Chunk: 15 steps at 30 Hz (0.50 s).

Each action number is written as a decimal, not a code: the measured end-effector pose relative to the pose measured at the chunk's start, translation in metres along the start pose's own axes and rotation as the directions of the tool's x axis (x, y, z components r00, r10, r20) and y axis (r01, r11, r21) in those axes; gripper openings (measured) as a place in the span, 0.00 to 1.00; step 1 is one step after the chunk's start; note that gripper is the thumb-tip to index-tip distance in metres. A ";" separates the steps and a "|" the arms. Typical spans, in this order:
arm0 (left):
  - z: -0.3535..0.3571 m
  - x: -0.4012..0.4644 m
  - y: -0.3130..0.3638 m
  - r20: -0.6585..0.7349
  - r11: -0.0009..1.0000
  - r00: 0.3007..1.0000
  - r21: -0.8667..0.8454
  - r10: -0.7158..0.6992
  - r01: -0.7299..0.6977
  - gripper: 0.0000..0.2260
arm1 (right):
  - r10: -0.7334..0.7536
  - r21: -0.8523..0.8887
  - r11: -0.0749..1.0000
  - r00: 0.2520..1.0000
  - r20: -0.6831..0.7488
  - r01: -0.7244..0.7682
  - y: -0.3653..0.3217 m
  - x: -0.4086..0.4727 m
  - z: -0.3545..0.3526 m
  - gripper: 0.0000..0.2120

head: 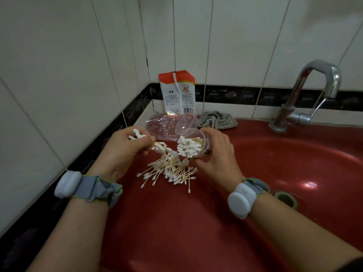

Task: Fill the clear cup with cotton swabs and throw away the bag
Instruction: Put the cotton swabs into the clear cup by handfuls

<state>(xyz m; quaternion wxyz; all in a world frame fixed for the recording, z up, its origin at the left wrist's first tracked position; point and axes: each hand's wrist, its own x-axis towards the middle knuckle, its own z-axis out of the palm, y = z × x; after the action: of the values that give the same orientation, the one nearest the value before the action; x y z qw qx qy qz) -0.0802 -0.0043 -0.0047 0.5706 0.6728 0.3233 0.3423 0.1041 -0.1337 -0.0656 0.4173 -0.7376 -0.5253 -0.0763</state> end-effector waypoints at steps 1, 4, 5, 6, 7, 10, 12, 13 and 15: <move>0.000 -0.001 0.001 0.011 0.998 1.000 -0.057 -0.016 0.017 0.03 | -0.002 -0.001 1.000 1.000 -0.004 0.002 0.000 0.000 0.000 0.33; 0.000 -0.001 0.001 0.034 0.980 0.997 -0.182 -0.074 0.079 0.04 | -0.006 -0.005 1.000 1.000 -0.012 0.006 0.000 0.000 0.001 0.33; 0.001 -0.001 -0.001 0.038 0.978 0.995 -0.186 -0.093 0.098 0.05 | -0.008 -0.006 1.000 1.000 -0.012 0.008 0.000 0.000 0.001 0.33; 0.002 -0.001 -0.003 0.040 0.976 0.993 -0.187 -0.109 0.115 0.05 | -0.013 -0.007 1.000 1.000 -0.012 0.013 0.000 0.000 0.001 0.33; 0.002 -0.001 -0.005 0.039 0.971 0.992 -0.203 -0.121 0.126 0.06 | -0.017 -0.009 1.000 1.000 -0.013 0.017 0.001 -0.001 0.001 0.33; 0.003 0.000 -0.007 0.023 0.935 0.987 -0.317 -0.159 0.158 0.07 | -0.024 -0.014 1.000 1.000 -0.016 0.024 0.001 -0.001 0.000 0.34; 0.005 0.000 -0.010 -0.006 0.953 0.989 -0.267 -0.150 0.143 0.05 | -0.027 -0.015 1.000 1.000 -0.012 0.027 0.001 -0.001 0.000 0.33; 0.006 0.000 -0.012 -0.033 0.983 0.992 -0.145 -0.122 0.116 0.03 | -0.025 -0.015 1.000 1.000 -0.012 0.025 0.001 -0.001 0.000 0.33; 0.009 -0.001 -0.015 -0.057 0.995 0.997 0.086 -0.052 0.057 0.03 | -0.027 -0.016 1.000 1.000 -0.012 0.027 0.001 -0.001 0.001 0.33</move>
<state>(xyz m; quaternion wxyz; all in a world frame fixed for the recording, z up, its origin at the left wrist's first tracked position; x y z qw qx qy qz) -0.0738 -0.0083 -0.0204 0.5406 0.6784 0.3718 0.3305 0.1039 -0.1340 -0.0672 0.4136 -0.7332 -0.5321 -0.0905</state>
